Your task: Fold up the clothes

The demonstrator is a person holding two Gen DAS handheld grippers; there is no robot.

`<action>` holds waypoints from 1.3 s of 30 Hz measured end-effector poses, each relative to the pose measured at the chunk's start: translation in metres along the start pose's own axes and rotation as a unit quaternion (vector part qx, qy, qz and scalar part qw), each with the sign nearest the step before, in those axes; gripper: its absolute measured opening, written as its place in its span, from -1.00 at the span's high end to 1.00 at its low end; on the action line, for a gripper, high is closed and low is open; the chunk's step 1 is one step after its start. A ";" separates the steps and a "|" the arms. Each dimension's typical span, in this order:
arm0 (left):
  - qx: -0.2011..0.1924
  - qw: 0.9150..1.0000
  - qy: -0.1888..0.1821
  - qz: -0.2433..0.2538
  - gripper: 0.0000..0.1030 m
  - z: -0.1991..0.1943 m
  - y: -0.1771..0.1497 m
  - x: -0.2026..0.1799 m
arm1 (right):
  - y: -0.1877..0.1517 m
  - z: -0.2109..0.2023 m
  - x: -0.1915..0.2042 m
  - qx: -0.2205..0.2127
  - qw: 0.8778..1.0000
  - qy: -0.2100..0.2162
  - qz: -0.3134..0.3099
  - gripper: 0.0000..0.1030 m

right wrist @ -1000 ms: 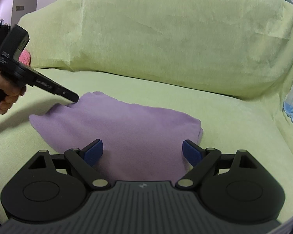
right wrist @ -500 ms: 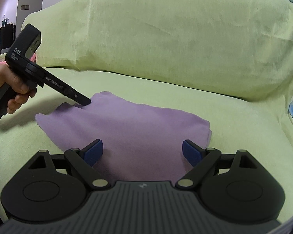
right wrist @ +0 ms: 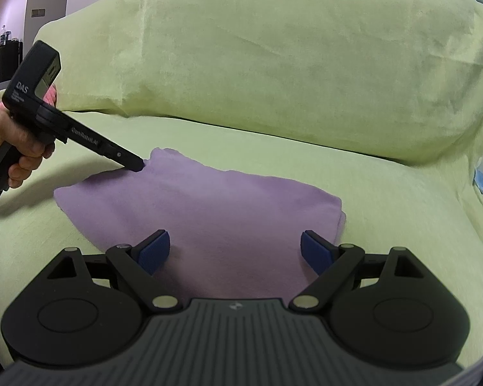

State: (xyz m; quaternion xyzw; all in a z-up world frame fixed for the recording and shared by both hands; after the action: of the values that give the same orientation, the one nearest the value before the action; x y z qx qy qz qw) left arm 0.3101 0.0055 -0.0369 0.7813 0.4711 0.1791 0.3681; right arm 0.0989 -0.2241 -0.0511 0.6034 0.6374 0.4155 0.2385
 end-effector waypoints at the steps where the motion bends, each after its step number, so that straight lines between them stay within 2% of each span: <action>1: 0.002 1.000 0.005 0.009 0.98 -0.002 0.000 -0.001 | 0.000 0.000 0.000 0.000 1.000 0.001 0.000 -0.68; 6: 0.009 1.000 0.000 0.009 0.93 -0.003 -0.001 0.003 | -0.002 0.004 0.000 0.013 1.000 0.006 -0.002 -0.68; 7: 0.009 1.000 0.008 0.007 1.00 -0.005 0.000 0.005 | -0.002 0.006 0.000 0.019 1.000 0.005 -0.003 -0.68; 9: 0.006 0.999 0.032 0.009 1.00 -0.012 0.002 0.011 | -0.001 0.008 -0.002 0.023 1.000 0.001 0.003 -0.68; 10: -0.005 1.000 0.027 -0.011 1.00 -0.023 0.004 0.018 | 0.000 0.007 -0.001 0.018 1.000 0.003 0.005 -0.68; 12: -0.017 1.000 0.018 -0.012 1.00 -0.034 0.006 0.017 | 0.008 0.005 0.003 -0.001 1.000 0.026 0.010 -0.68; 13: -0.022 1.000 0.008 -0.005 1.00 -0.039 0.006 0.012 | 0.011 0.006 0.008 -0.006 0.999 0.040 0.013 -0.68; 15: -0.021 0.999 -0.043 0.018 1.00 -0.042 0.005 -0.008 | 0.017 0.012 0.018 -0.004 0.998 0.067 0.010 -0.68; 17: -0.001 0.997 -0.064 0.043 1.00 -0.032 0.002 -0.023 | 0.023 0.018 0.031 -0.001 0.995 0.100 -0.002 -0.68; 20: 0.033 0.995 -0.065 0.072 1.00 -0.016 -0.008 -0.031 | 0.028 0.027 0.043 0.007 0.992 0.122 -0.016 -0.68; 22: 0.033 0.995 -0.058 0.078 0.99 -0.016 -0.013 -0.026 | 0.028 0.034 0.046 0.020 0.991 0.132 -0.021 -0.68; 26: 0.035 0.998 0.006 0.050 1.00 -0.030 -0.014 0.013 | 0.021 0.044 0.043 0.057 0.991 0.122 -0.023 -0.68; 28: 0.013 1.000 -0.006 0.026 1.00 -0.040 -0.009 0.018 | 0.021 0.041 0.037 0.055 0.992 0.117 -0.013 -0.68; 30: -0.003 0.999 -0.029 0.038 1.00 -0.039 0.000 0.006 | 0.023 0.035 0.031 0.040 0.992 0.116 0.000 -0.68; 34: -0.001 0.994 -0.067 0.084 0.99 -0.014 0.008 -0.027 | 0.022 0.039 0.030 0.038 0.994 0.106 0.014 -0.68; 36: 0.009 0.993 -0.067 0.101 0.94 -0.002 0.006 -0.036 | 0.019 0.044 0.031 0.053 0.993 0.103 0.003 -0.68; 37: 0.015 0.992 -0.054 0.115 0.92 0.003 0.003 -0.035 | 0.017 0.046 0.032 0.061 0.993 0.103 -0.005 -0.69; 39: 0.017 0.995 -0.035 0.097 0.92 0.000 0.003 -0.022 | 0.014 0.046 0.031 0.070 0.992 0.104 -0.019 -0.69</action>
State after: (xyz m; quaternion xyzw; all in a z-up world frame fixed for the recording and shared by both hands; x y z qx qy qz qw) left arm 0.3008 -0.0145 -0.0336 0.8351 0.3830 0.1787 0.3521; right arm 0.1389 -0.1840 -0.0583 0.5598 0.6979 0.4256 0.1360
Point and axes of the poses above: each gripper's, at about its wrist camera, not at the fingertips, and z roughly the way its jaws point, x to its left, y to its top, the point moved 4 cm from there along z, roughly the way its jaws point, and after that the axes turned 6 degrees about z, right-handed, at the moved point
